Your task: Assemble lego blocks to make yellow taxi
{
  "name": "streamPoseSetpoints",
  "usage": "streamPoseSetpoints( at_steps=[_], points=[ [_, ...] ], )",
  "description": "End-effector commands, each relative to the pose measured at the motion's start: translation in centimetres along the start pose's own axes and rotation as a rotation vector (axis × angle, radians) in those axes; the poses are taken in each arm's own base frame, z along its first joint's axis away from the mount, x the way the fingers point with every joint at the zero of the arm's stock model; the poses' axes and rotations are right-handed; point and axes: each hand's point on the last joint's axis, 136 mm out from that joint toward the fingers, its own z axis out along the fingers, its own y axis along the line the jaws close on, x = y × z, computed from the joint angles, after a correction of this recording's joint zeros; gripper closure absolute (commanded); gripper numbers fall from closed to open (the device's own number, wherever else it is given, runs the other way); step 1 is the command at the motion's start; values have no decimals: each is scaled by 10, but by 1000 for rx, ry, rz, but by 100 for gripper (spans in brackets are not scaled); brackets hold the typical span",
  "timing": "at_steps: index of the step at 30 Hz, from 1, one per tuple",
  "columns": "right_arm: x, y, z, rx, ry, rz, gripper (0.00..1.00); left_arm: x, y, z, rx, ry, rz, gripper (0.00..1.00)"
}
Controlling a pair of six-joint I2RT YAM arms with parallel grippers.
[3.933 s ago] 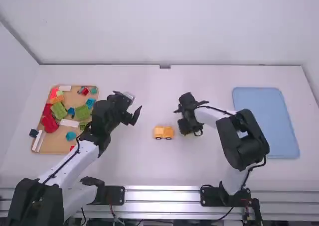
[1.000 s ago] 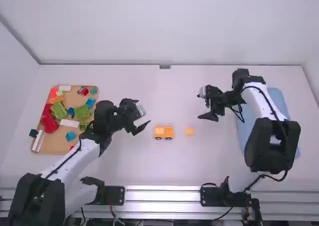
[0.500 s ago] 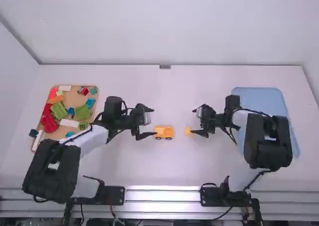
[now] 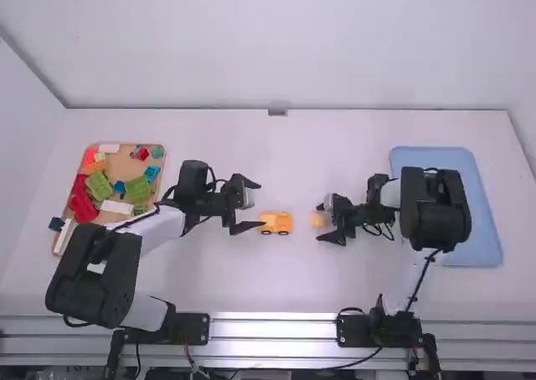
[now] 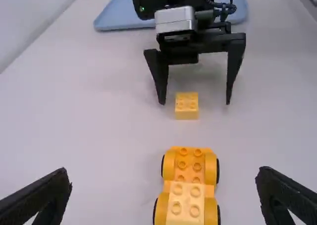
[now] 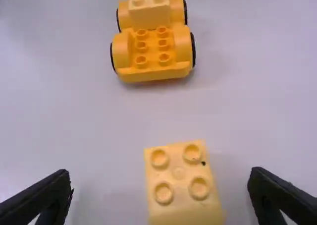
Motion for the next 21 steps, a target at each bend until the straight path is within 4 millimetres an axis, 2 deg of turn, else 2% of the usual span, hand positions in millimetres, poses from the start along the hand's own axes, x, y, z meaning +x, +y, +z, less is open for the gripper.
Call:
streamPoseSetpoints(
  at_steps=[1,2,3,5,7,9,10,13,16,18,21],
  points=[
    [5,-5,1,9,-2,-44,15,-7,3,0,9,-24,24,1],
    [8,-8,2,18,14,-28,22,-7,3,0,9,-24,25,1],
    [9,-8,2,20,18,-26,23,-7,3,0,9,-24,25,1],
    [12,-11,2,33,26,-11,36,-7,3,0,9,-24,25,1],
    [14,-11,6,37,39,-5,55,-7,2,0,9,-23,24,1],
    [16,-10,8,37,48,-4,64,-7,2,0,11,-23,21,1],
    [16,-9,10,39,48,-1,72,-6,1,0,13,-20,17,1],
    [9,-9,13,36,14,0,79,0,-3,0,23,2,-7,1],
    [-9,-9,11,23,-58,7,87,11,-13,6,66,18,-24,1],
    [-25,-10,4,14,-77,23,87,22,-18,12,96,10,-21,1],
    [-37,-11,-1,6,-64,21,85,30,-20,19,120,-11,-24,1]
  ],
)
